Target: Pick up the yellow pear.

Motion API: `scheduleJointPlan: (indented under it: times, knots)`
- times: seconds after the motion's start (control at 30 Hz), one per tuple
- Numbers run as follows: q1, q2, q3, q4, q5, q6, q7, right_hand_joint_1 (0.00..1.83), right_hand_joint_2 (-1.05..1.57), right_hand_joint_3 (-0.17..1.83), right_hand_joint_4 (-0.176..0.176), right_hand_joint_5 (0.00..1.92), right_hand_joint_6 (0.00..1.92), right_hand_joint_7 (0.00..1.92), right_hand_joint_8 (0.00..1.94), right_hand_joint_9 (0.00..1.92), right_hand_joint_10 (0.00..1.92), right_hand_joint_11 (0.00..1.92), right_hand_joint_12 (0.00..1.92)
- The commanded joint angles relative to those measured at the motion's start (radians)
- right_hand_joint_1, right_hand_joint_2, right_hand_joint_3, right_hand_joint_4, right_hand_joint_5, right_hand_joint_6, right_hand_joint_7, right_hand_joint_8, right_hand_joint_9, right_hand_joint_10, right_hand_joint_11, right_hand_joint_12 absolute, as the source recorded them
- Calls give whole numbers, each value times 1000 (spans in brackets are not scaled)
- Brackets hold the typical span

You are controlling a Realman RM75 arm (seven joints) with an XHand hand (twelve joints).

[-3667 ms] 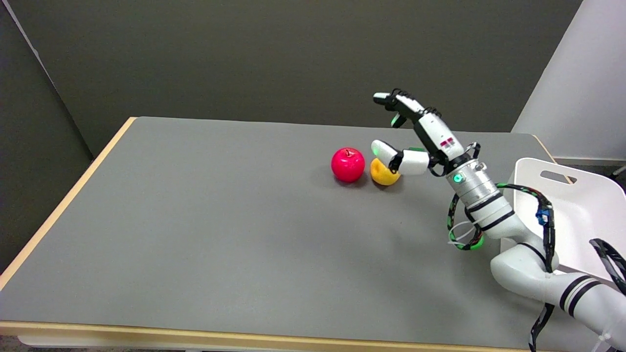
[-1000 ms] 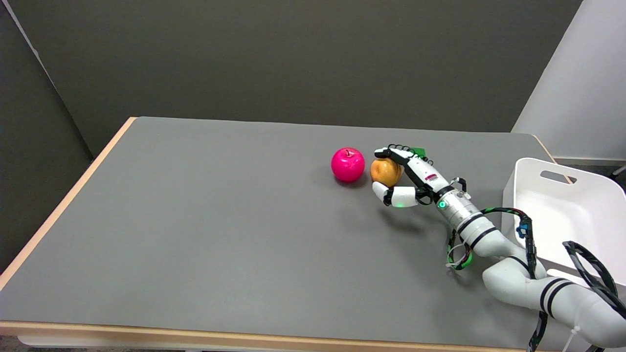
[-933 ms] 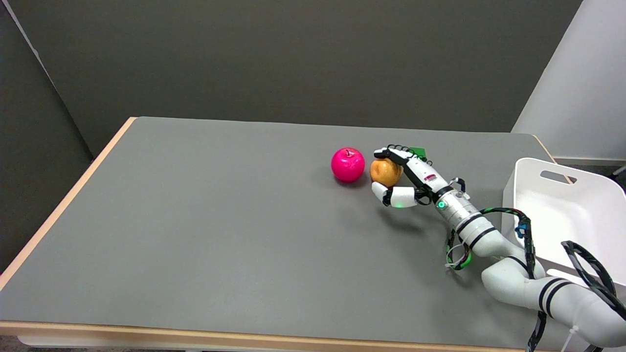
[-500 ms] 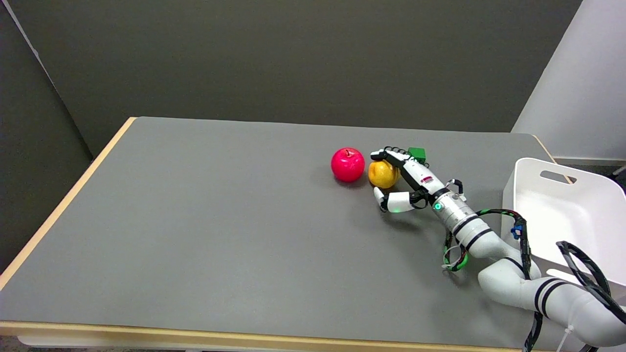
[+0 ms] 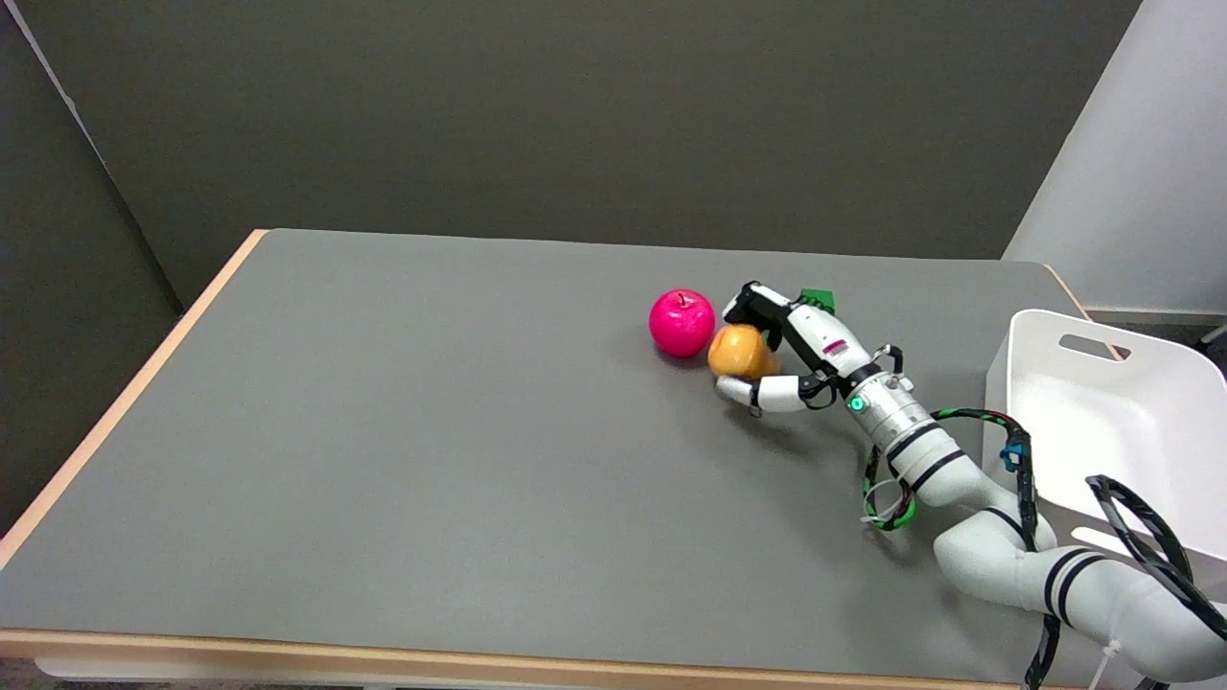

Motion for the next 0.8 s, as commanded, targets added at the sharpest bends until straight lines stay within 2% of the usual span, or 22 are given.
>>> scheduleJointPlan:
  times: [0.03,0.1,0.17,0.23,0.43,0.57,0.63,0.7,0.73,0.8]
  knots:
    - [-15,9,27,92,0,233,-78,1134,1200,220,-73,524,1643,788,1427,746,1309,735,1849]
    - [-20,23,27,130,0,249,-98,1135,1164,270,-51,556,1630,794,1396,745,1358,708,1911]
    - [-25,33,28,169,0,257,-111,1148,1149,292,-55,561,1626,795,1394,746,1383,710,1921]
    - [-30,41,30,194,0,266,-122,1321,1178,175,-131,544,1613,764,1381,726,1524,741,1921]
    - [-58,61,78,259,-1,272,-138,1324,1156,213,-129,555,1606,767,1372,735,1527,737,1921]
    - [-96,86,157,319,-1,268,-215,1330,1156,204,-145,550,1590,784,1365,740,1516,731,1921]
    - [-127,112,221,353,6,258,-263,1181,1136,306,-101,545,1614,815,1395,756,1416,735,1921]
    - [-144,133,255,369,19,256,-288,1158,1129,328,-96,546,1615,824,1399,762,1400,743,1921]
    - [-159,152,284,382,31,248,-313,1180,1131,313,-106,545,1609,823,1394,762,1412,748,1921]
    - [-183,175,321,390,56,235,-342,1340,1161,184,-170,535,1571,801,1369,744,1504,754,1921]
